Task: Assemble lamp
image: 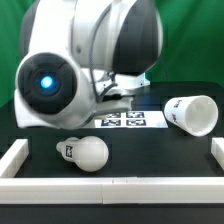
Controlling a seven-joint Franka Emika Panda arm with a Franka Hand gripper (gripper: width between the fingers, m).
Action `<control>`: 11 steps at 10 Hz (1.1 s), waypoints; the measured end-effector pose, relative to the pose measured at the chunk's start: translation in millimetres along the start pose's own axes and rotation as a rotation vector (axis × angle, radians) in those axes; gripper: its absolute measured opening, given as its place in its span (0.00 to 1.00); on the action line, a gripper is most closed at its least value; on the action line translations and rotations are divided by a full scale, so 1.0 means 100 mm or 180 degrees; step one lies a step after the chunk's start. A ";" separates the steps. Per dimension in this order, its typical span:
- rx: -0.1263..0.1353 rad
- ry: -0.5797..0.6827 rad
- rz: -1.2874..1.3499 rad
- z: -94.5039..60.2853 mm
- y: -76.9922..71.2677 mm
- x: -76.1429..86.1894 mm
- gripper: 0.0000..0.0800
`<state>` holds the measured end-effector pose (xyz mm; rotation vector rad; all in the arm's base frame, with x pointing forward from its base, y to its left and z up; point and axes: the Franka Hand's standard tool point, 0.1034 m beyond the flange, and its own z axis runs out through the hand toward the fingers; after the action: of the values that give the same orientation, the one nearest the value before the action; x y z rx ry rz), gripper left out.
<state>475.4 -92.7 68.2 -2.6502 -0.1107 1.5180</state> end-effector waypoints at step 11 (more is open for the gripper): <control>-0.0368 0.2788 0.0020 -1.04 -0.98 0.21 0.66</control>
Offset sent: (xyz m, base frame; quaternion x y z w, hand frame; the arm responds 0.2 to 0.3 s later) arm 0.0000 0.0000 0.0000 0.0000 0.1296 0.0000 0.9916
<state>574.2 3.5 113.1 -3.1211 -0.1246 0.2494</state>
